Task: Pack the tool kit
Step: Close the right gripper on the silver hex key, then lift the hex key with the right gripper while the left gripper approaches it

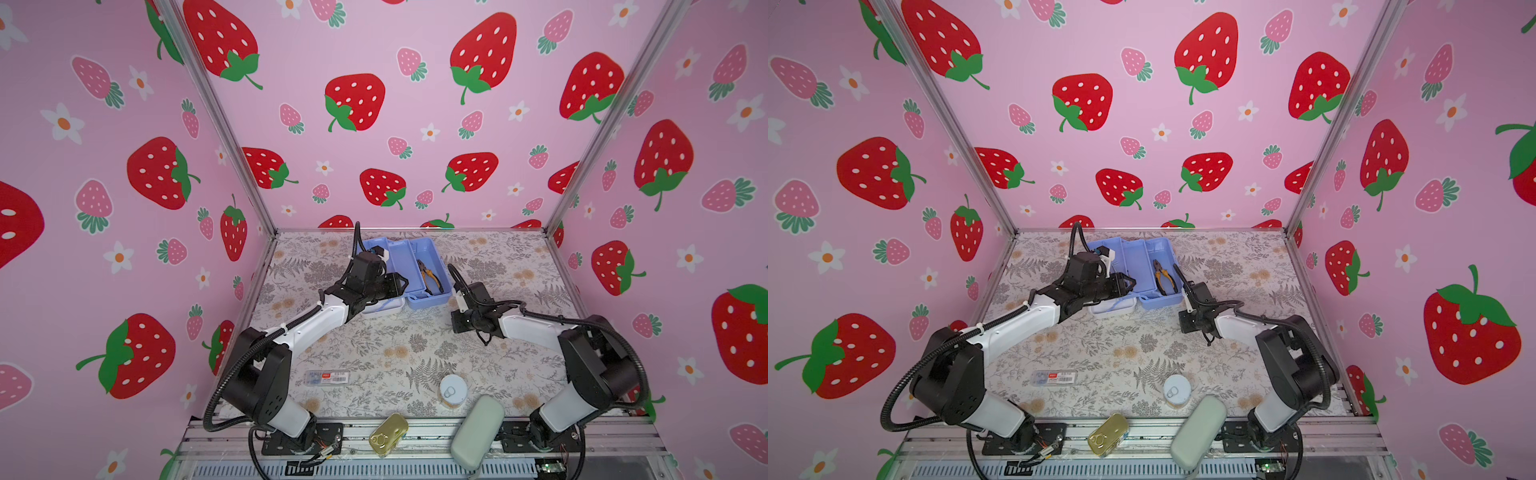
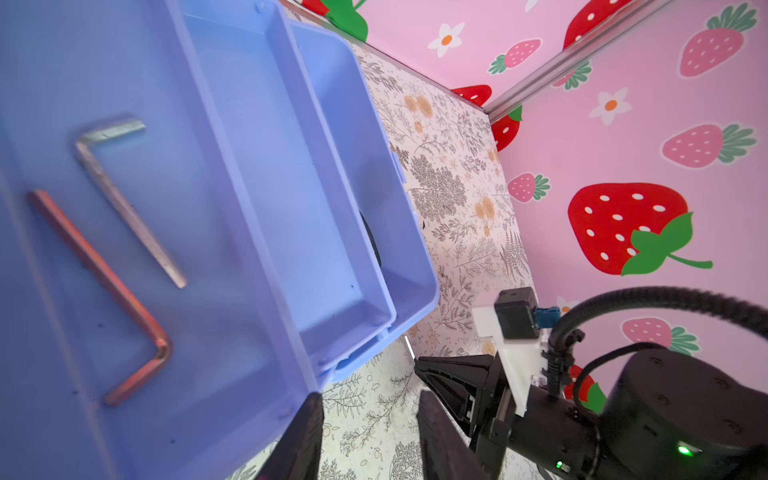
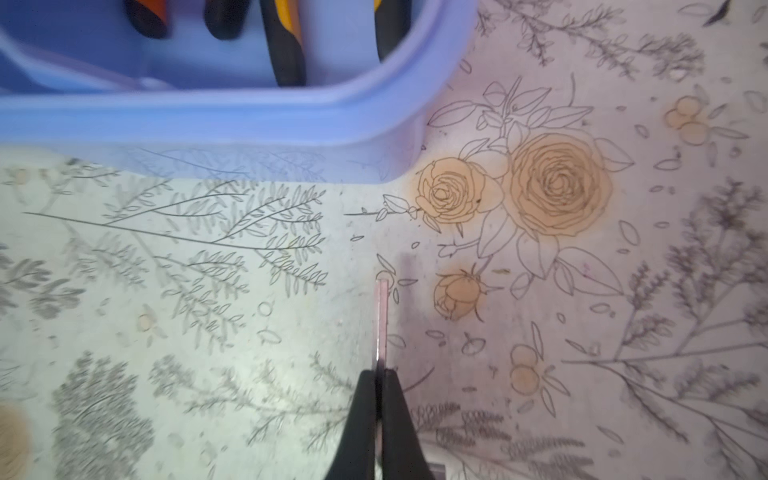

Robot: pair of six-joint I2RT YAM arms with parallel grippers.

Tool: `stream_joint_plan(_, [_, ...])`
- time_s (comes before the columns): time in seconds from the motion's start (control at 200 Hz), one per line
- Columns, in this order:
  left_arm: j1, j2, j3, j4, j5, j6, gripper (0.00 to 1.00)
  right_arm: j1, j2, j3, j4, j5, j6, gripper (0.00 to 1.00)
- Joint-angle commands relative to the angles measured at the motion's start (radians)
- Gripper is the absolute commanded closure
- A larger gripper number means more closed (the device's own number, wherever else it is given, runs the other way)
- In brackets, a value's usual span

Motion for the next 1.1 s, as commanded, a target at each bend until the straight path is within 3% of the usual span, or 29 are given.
stream_joint_plan(0.0, [-0.042,-0.018,0.076,-0.018,-0.010,0.053,0.59,-0.046,-0.100,-0.016,-0.004,-0.091,0.034,0.99])
stream_joint_plan(0.275, [-0.150,-0.015,0.109,0.022,0.026,0.109,0.58,-0.207,-0.294,-0.074,0.043,-0.338,0.170,1.00])
stream_joint_plan(0.495, [-0.218,0.029,0.125,0.104,0.064,0.134,0.46,-0.338,-0.350,-0.048,0.084,-0.552,0.288,1.00])
stream_joint_plan(0.655, [-0.254,0.095,0.143,0.216,0.168,0.086,0.41,-0.376,-0.357,-0.062,0.209,-0.724,0.432,1.00])
stream_joint_plan(0.785, [-0.269,0.139,0.174,0.240,0.224,0.085,0.40,-0.395,-0.343,-0.046,0.260,-0.777,0.481,1.00])
stream_joint_plan(1.095, [-0.276,0.184,0.208,0.268,0.221,0.071,0.40,-0.410,-0.346,-0.052,0.289,-0.837,0.520,1.00])
